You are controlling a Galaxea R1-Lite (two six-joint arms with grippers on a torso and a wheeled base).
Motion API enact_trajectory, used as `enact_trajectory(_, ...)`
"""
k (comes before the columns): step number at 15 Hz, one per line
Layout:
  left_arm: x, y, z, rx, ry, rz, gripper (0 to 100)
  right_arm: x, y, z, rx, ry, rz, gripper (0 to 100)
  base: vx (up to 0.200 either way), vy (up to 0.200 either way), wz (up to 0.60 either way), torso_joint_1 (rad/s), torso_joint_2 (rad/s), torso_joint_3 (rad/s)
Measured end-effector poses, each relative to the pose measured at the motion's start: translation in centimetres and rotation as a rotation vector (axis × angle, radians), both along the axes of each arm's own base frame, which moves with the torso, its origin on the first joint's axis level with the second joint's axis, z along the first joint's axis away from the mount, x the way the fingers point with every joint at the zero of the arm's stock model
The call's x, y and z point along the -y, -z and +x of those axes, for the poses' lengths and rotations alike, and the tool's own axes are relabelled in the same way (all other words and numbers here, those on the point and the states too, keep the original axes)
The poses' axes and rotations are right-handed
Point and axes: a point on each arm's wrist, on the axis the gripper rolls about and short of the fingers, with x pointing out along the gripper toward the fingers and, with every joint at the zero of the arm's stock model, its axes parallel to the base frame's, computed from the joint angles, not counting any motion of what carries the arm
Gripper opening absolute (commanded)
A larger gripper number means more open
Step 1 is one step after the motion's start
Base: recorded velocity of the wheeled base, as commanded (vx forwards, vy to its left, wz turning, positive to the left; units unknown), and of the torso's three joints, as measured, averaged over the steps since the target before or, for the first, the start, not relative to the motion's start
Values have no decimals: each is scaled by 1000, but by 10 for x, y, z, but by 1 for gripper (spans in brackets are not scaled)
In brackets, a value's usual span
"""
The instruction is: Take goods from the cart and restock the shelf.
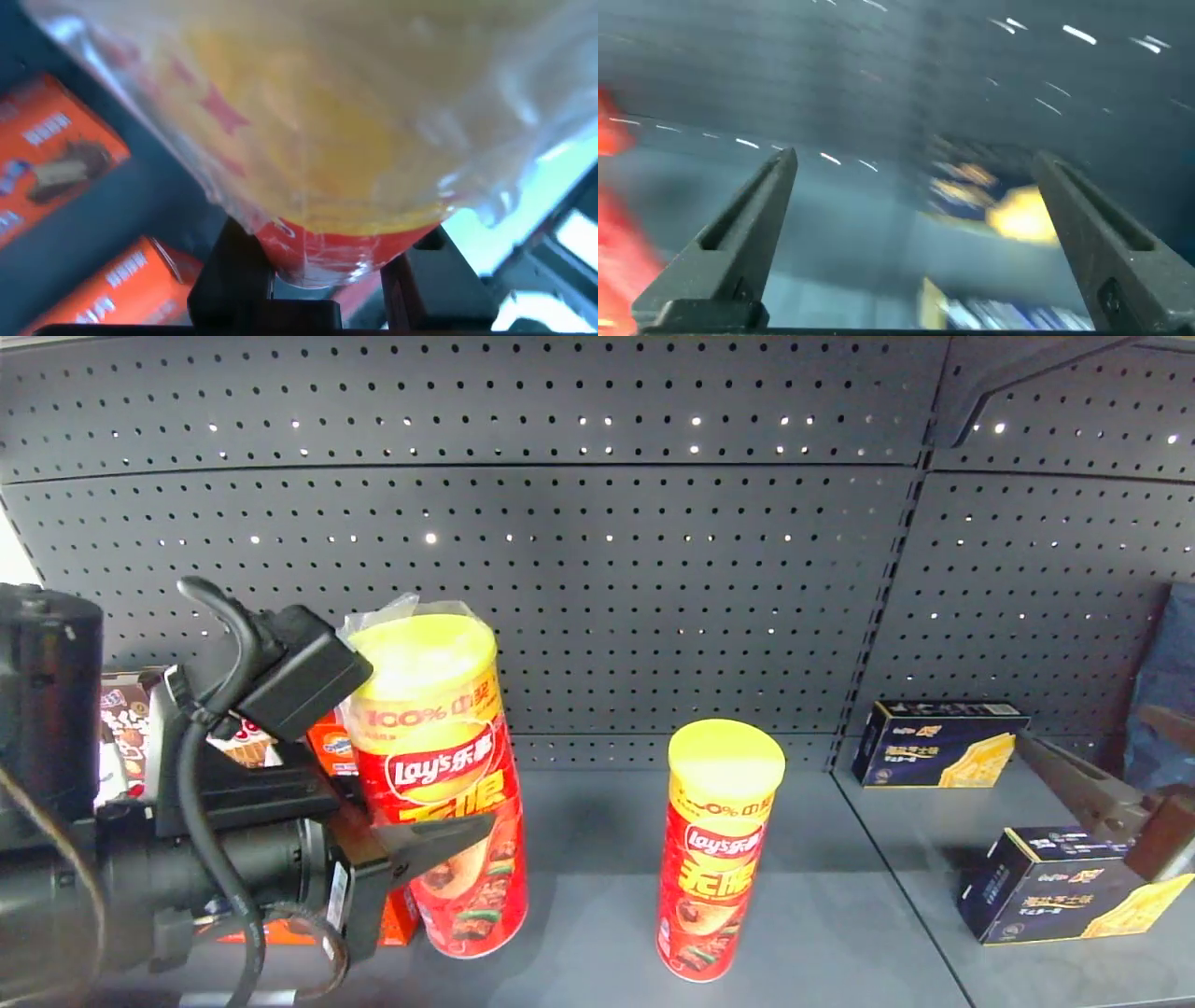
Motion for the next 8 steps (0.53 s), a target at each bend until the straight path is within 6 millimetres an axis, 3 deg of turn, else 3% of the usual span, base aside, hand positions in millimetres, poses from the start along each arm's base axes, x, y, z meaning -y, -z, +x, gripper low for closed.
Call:
enact_trajectory(5, 19, -14, 33, 55, -18, -37, 0, 46, 16, -83, -93, 254, -42, 100, 0, 0, 0, 0, 0, 0)
enact_trajectory(8, 28, -15, 60, 91, -40, -64, 0, 62, 30, -124, -86, 371, -43, 100, 0, 0, 0, 0, 0, 0)
